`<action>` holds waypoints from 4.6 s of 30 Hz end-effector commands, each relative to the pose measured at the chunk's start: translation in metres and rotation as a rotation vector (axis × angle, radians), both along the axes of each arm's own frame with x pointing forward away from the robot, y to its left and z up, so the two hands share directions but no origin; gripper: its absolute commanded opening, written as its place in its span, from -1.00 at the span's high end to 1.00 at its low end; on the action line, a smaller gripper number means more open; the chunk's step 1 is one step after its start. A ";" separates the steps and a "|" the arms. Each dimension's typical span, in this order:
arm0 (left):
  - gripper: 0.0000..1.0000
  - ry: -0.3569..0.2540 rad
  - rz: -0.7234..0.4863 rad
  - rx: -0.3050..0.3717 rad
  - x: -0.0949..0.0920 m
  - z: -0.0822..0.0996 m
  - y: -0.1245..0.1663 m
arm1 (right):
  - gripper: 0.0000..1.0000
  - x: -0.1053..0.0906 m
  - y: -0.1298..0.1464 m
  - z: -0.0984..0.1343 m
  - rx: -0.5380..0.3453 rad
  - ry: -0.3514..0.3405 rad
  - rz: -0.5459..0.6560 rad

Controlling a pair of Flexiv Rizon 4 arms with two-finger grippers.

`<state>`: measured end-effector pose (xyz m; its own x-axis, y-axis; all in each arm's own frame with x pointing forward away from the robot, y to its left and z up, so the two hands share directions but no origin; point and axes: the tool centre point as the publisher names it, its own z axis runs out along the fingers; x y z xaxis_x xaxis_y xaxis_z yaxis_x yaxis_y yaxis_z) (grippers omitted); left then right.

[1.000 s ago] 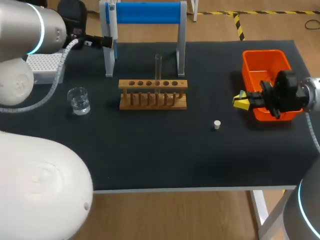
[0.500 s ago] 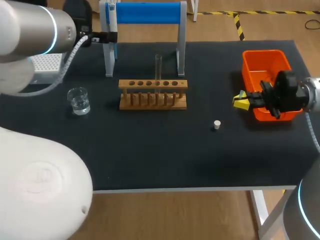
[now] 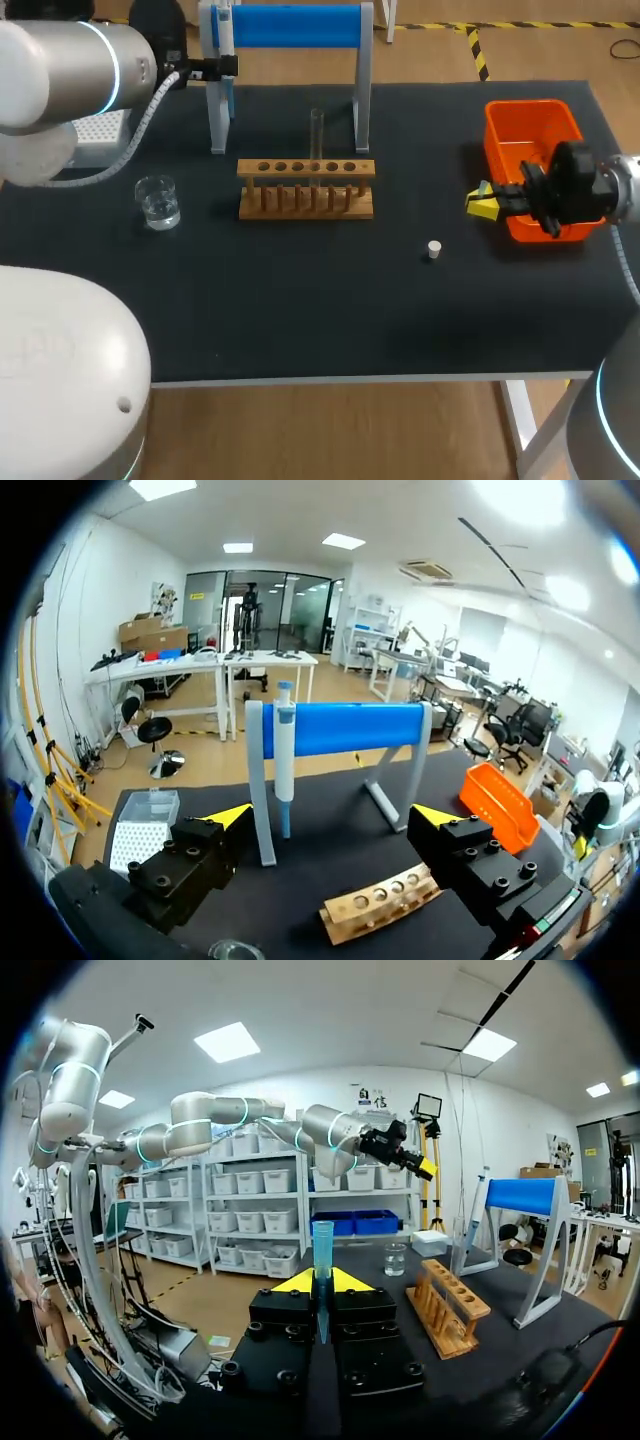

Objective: Invert the test tube, pick up the pipette, mount the tip to pipette, aspirate from beaker and dispense into the tube, eject the tip, return the pipette, and cap with the stopper.

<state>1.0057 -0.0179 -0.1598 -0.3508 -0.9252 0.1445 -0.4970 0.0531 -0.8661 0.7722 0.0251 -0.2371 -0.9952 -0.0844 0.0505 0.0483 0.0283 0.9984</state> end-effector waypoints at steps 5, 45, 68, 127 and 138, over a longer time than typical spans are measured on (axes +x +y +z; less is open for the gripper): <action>-1.00 -0.115 0.576 0.355 0.027 -0.004 -0.016 | 1.00 -0.001 -0.001 0.000 -0.002 0.000 0.000; -1.00 -0.096 0.719 0.312 0.078 -0.029 -0.020 | 1.00 -0.001 -0.001 0.000 -0.002 0.000 0.000; -1.00 -0.131 0.530 0.216 0.086 -0.027 -0.021 | 1.00 -0.001 -0.001 0.000 -0.002 0.000 0.000; 0.09 -0.125 0.469 0.194 0.152 -0.048 -0.009 | 1.00 -0.001 -0.001 0.000 -0.002 0.000 0.000; 0.13 -0.124 0.460 0.191 0.156 -0.051 -0.008 | 1.00 -0.001 -0.001 0.000 -0.002 0.000 0.000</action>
